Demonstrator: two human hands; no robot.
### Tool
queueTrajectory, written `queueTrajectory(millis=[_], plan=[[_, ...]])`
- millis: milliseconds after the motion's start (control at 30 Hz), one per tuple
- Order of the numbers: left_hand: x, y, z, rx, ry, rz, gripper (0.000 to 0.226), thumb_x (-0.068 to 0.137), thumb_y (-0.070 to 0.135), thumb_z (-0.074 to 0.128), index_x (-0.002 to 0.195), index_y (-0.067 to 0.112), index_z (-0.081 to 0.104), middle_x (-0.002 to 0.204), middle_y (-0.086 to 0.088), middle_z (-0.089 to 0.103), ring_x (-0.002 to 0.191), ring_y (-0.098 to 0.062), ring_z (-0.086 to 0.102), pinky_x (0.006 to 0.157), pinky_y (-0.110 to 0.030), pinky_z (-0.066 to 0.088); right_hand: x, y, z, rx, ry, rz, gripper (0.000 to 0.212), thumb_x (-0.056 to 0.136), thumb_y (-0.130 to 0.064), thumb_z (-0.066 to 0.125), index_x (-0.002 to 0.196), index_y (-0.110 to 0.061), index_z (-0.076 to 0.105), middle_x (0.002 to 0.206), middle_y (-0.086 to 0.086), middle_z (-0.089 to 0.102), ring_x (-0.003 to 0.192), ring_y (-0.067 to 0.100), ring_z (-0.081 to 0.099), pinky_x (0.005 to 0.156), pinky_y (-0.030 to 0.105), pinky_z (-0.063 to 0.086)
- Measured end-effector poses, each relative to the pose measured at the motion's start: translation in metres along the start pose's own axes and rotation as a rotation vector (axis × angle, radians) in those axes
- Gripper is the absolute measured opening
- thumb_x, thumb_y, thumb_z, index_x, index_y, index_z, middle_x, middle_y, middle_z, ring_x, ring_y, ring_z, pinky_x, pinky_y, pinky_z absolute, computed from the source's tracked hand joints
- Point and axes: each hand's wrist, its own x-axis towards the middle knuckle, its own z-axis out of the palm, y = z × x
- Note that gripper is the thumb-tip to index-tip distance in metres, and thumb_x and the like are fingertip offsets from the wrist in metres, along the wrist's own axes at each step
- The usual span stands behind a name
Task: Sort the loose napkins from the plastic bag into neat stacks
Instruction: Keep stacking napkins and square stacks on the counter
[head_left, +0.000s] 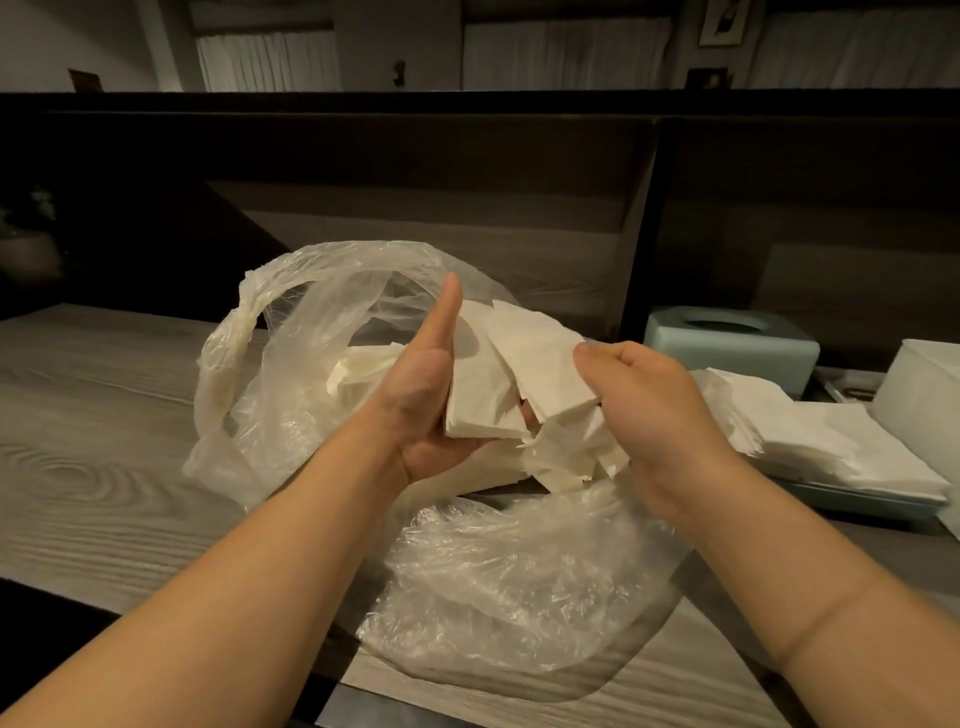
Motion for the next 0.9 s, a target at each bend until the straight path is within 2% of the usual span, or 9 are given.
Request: queueTrajectory(millis=[133, 300, 400, 500, 600, 700, 767, 833, 900], plan=[[-0.002, -0.003, 0.001, 0.075, -0.004, 0.015, 0.038, 0.084, 0.023, 0.064, 0.12, 0.009, 0.067, 0.101, -0.009, 0.076, 0.086, -0.024, 0.074, 0.073, -0.035, 0.06, -0.004, -0.003, 0.001, -0.039, -0.094, -0.012, 0.02, 0.096, -0.034, 0.065, 0.08, -0.023, 0.068, 0.081, -0.007, 0.07, 0.078, 0.012, 0.066, 0.064, 0.027, 0.05], [-0.003, -0.005, -0.001, 0.158, -0.041, -0.037, 0.045, 0.076, 0.014, 0.064, 0.121, 0.008, 0.063, 0.096, -0.009, 0.075, 0.084, -0.023, 0.074, 0.072, -0.035, 0.059, -0.004, -0.009, -0.001, 0.044, -0.107, -0.021, 0.02, 0.09, -0.042, 0.072, 0.103, -0.026, 0.07, 0.086, -0.01, 0.076, 0.075, 0.008, 0.074, 0.055, 0.021, 0.053], [-0.006, -0.005, 0.002, 0.187, -0.075, -0.055, 0.041, 0.079, 0.021, 0.064, 0.118, 0.009, 0.065, 0.098, -0.01, 0.075, 0.085, -0.024, 0.074, 0.076, -0.036, 0.061, -0.006, -0.011, -0.004, 0.11, -0.123, -0.016, 0.016, 0.091, -0.032, 0.074, 0.105, -0.025, 0.07, 0.089, -0.009, 0.078, 0.075, 0.007, 0.075, 0.052, 0.021, 0.054], [-0.007, -0.004, 0.004, 0.183, -0.035, -0.045, 0.045, 0.084, 0.047, 0.061, 0.116, 0.017, 0.069, 0.1, -0.008, 0.077, 0.086, -0.024, 0.076, 0.078, -0.039, 0.058, -0.007, -0.013, -0.004, 0.156, -0.134, -0.026, 0.01, 0.093, -0.026, 0.071, 0.103, -0.023, 0.073, 0.092, -0.006, 0.079, 0.08, 0.01, 0.076, 0.058, 0.023, 0.057], [-0.008, -0.001, 0.005, 0.175, -0.003, -0.048, 0.053, 0.093, 0.065, 0.048, 0.115, 0.022, 0.072, 0.103, -0.006, 0.077, 0.09, -0.023, 0.076, 0.08, -0.038, 0.058, -0.008, -0.016, -0.005, 0.21, -0.185, -0.026, 0.012, 0.092, -0.027, 0.07, 0.1, -0.02, 0.077, 0.097, -0.002, 0.079, 0.091, 0.016, 0.075, 0.082, 0.034, 0.059], [-0.009, 0.0, 0.005, 0.193, -0.006, -0.082, 0.066, 0.093, 0.074, 0.04, 0.121, 0.023, 0.069, 0.106, -0.007, 0.076, 0.094, -0.025, 0.074, 0.082, -0.037, 0.059, -0.01, -0.017, -0.005, 0.268, -0.251, 0.016, 0.017, 0.09, -0.027, 0.071, 0.099, -0.014, 0.078, 0.105, 0.007, 0.078, 0.108, 0.031, 0.07, 0.1, 0.05, 0.051], [-0.009, 0.0, 0.006, 0.202, -0.009, -0.097, 0.07, 0.092, 0.077, 0.038, 0.122, 0.022, 0.069, 0.108, -0.008, 0.075, 0.096, -0.026, 0.073, 0.085, -0.039, 0.057, -0.011, -0.018, -0.005, 0.275, -0.28, 0.028, 0.018, 0.09, -0.027, 0.07, 0.1, -0.014, 0.078, 0.103, 0.006, 0.078, 0.102, 0.026, 0.073, 0.097, 0.046, 0.053], [-0.01, 0.0, 0.005, 0.209, -0.021, -0.103, 0.074, 0.092, 0.079, 0.034, 0.123, 0.022, 0.069, 0.112, -0.009, 0.075, 0.098, -0.027, 0.073, 0.089, -0.04, 0.056, -0.013, -0.02, -0.005, 0.253, -0.303, 0.013, 0.019, 0.09, -0.028, 0.069, 0.101, -0.014, 0.077, 0.097, 0.001, 0.078, 0.085, 0.013, 0.074, 0.081, 0.035, 0.055], [-0.01, 0.0, 0.004, 0.229, -0.049, -0.106, 0.079, 0.091, 0.081, 0.03, 0.127, 0.022, 0.067, 0.118, -0.011, 0.074, 0.103, -0.027, 0.072, 0.092, -0.04, 0.056, -0.013, -0.02, -0.005, 0.229, -0.312, 0.01, 0.019, 0.09, -0.029, 0.069, 0.099, -0.016, 0.077, 0.092, -0.001, 0.078, 0.076, 0.009, 0.072, 0.068, 0.027, 0.054]])
